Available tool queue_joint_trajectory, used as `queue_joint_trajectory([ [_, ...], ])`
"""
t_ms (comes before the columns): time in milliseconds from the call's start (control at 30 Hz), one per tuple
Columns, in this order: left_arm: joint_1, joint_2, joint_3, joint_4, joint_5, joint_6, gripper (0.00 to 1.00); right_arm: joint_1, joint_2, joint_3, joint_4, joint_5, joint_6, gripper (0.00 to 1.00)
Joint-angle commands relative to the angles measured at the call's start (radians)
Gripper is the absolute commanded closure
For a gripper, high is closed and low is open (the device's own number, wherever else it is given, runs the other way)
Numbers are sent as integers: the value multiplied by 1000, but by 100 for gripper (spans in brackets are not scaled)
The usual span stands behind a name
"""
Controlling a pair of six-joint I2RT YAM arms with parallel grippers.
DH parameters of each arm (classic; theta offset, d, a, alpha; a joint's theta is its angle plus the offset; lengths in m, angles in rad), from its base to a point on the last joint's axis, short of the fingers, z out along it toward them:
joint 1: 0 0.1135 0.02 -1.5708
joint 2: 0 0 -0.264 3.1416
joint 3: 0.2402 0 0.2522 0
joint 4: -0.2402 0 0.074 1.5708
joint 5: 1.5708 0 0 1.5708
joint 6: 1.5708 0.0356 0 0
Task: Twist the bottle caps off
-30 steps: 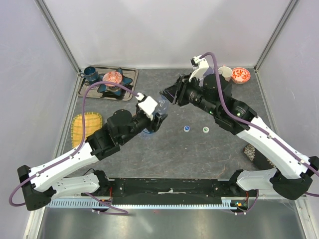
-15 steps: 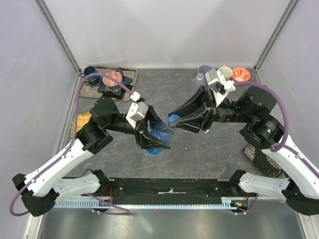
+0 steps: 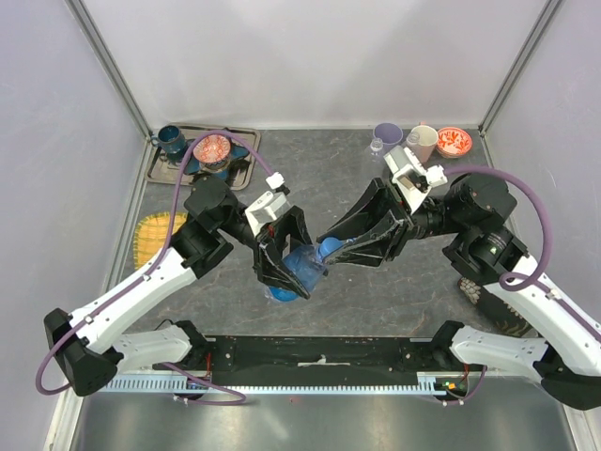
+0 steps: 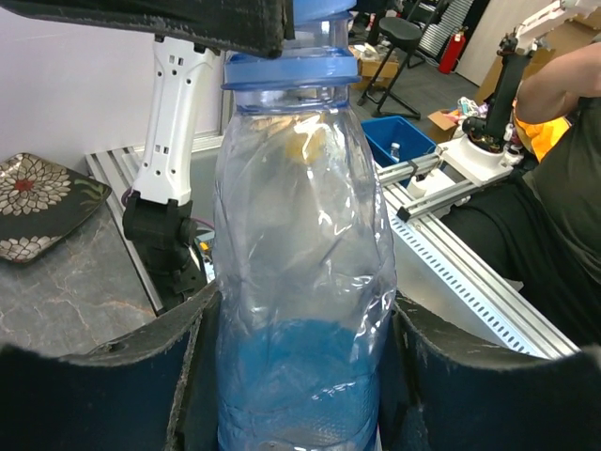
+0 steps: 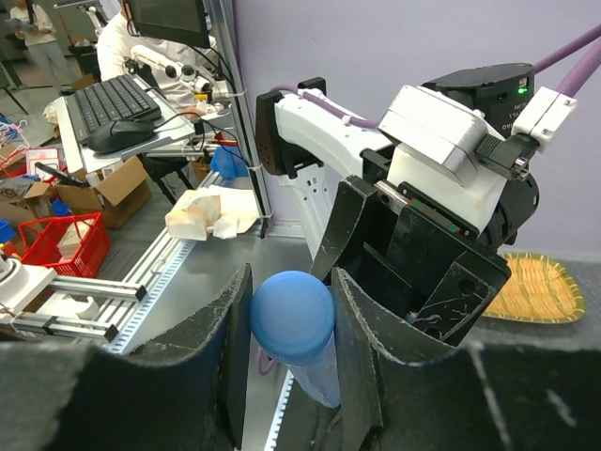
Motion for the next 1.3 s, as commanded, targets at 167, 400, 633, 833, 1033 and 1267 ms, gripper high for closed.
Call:
queue_joint_trajectory([
  [167,36,20,-29,20,-49,-44,57,8,-62,39,-6,68,-8,100],
  [400,42,-15,-26,-182,-168,131,56,8,-75,80,-143,529,-88,100],
  [633,48,-207,-138,-341,-668,254,54,8,-22,-26,-419,1379,-88,100],
  [833,48,-466,-257,-373,-1019,274,52,5,39,-358,-340,1375,19,100],
  [1033,48,-574,-291,-442,-1081,278,51,5,290,-516,-162,1286,82,100],
  [1267,48,-658,-340,-480,-1096,263,51,5,540,-496,-25,1253,107,100],
])
